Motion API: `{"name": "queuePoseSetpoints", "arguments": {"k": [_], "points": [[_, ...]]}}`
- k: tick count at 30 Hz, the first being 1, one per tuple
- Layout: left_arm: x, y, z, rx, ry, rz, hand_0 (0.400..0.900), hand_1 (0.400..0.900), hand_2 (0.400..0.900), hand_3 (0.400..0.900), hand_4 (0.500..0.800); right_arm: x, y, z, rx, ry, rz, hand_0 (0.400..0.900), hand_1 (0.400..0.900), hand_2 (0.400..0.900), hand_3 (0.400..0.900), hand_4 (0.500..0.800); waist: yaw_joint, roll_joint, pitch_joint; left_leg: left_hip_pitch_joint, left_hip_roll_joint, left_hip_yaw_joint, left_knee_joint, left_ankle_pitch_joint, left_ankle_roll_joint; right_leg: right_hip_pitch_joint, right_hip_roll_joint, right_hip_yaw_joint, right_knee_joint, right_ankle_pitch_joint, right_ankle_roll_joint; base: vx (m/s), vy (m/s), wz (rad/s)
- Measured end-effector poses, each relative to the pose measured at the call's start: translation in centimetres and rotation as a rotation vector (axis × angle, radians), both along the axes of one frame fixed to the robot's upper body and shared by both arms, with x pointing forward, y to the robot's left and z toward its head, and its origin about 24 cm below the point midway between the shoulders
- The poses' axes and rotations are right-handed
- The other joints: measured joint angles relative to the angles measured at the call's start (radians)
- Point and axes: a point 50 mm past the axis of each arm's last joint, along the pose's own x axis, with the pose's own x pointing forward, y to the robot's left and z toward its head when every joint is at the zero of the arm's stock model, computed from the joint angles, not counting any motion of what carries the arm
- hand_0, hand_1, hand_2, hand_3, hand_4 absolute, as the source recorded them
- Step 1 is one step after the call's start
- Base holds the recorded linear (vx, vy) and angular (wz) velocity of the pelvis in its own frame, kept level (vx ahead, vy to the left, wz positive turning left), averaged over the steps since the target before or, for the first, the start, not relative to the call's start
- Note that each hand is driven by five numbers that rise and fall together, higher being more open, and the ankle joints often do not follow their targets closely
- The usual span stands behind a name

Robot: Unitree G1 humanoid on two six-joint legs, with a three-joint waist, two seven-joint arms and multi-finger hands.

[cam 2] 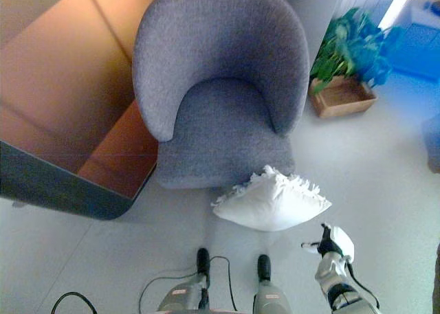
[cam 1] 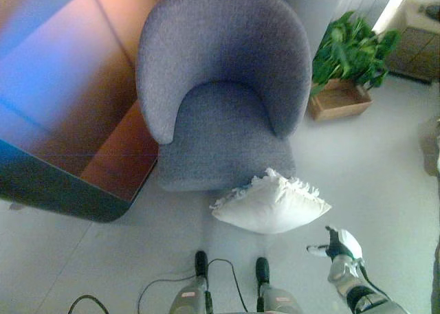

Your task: Pick up the pillow and put it on the sofa.

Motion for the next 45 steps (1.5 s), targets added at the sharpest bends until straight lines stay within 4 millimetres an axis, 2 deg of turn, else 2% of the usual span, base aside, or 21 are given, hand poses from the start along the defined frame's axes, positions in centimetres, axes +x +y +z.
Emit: {"name": "queuePoseSetpoints", "arguments": {"k": [7,13,20,27,34,45], "points": [[2.6,-0.3,0.5,-0.004,-0.049,-0.004,0.900,0.900,0.900,0.900,0.800,5.1,0.7,3.5,0.011,-0.166,0.032,0.900,0.900,0.900,0.900,0.800,0.003,0.015,0.089,-0.058,-0.001,-0.013,0.000,0.010,-0.001,-0.052,0.000,-0.014,0.002,0.002,0.000,-0.07,0.009,0.01],[5.5,-0.7,1.2,-0.003,-0.110,-0.003,0.900,0.900,0.900,0.900,0.800,9.0,-0.1,7.9,-0.007,-0.314,0.033,0.900,0.900,0.900,0.900,0.800,0.008,0.027,0.186,-0.123,-0.006,-0.014,0.000,0.025,0.006,-0.123,-0.004,-0.013,0.016,0.013,0.001,-0.06,0.034,-0.01],[7.1,-0.7,1.7,0.018,-0.159,0.026,0.900,0.900,0.900,0.900,0.800,11.4,-0.4,11.3,-0.030,-0.417,0.057,0.900,0.900,0.900,0.900,0.800,0.024,0.031,0.205,-0.171,-0.008,-0.010,0.001,0.033,0.010,-0.186,-0.008,-0.013,0.039,0.013,0.002,-0.03,0.046,0.01],[8.3,-1.4,2.1,0.003,-0.199,0.034,0.900,0.900,0.900,0.900,0.800,13.8,-1.0,16.1,-0.052,-0.541,0.071,0.900,0.900,0.900,0.900,0.800,0.027,0.052,0.228,-0.241,-0.022,-0.012,0.001,0.057,0.024,-0.283,-0.022,-0.010,0.099,0.004,0.013,-0.01,0.060,0.03],[8.6,-1.8,2.1,-0.019,-0.209,0.064,0.900,0.900,0.900,0.900,0.800,15.1,-0.6,18.3,-0.024,-0.574,0.094,0.900,0.900,0.900,0.900,0.800,0.027,0.065,0.234,-0.278,-0.039,-0.003,0.001,0.073,0.040,-0.352,-0.042,0.006,0.160,-0.010,0.031,0.00,0.054,0.04],[9.4,-2.8,2.3,-0.056,-0.254,0.079,0.900,0.900,0.900,0.900,0.800,16.9,-0.7,23.7,0.013,-0.659,0.083,0.900,0.900,0.900,0.900,0.800,0.028,0.103,0.248,-0.372,-0.056,-0.004,0.001,0.112,0.047,-0.511,-0.063,0.016,0.304,-0.045,0.038,-0.01,0.019,0.05]]}}
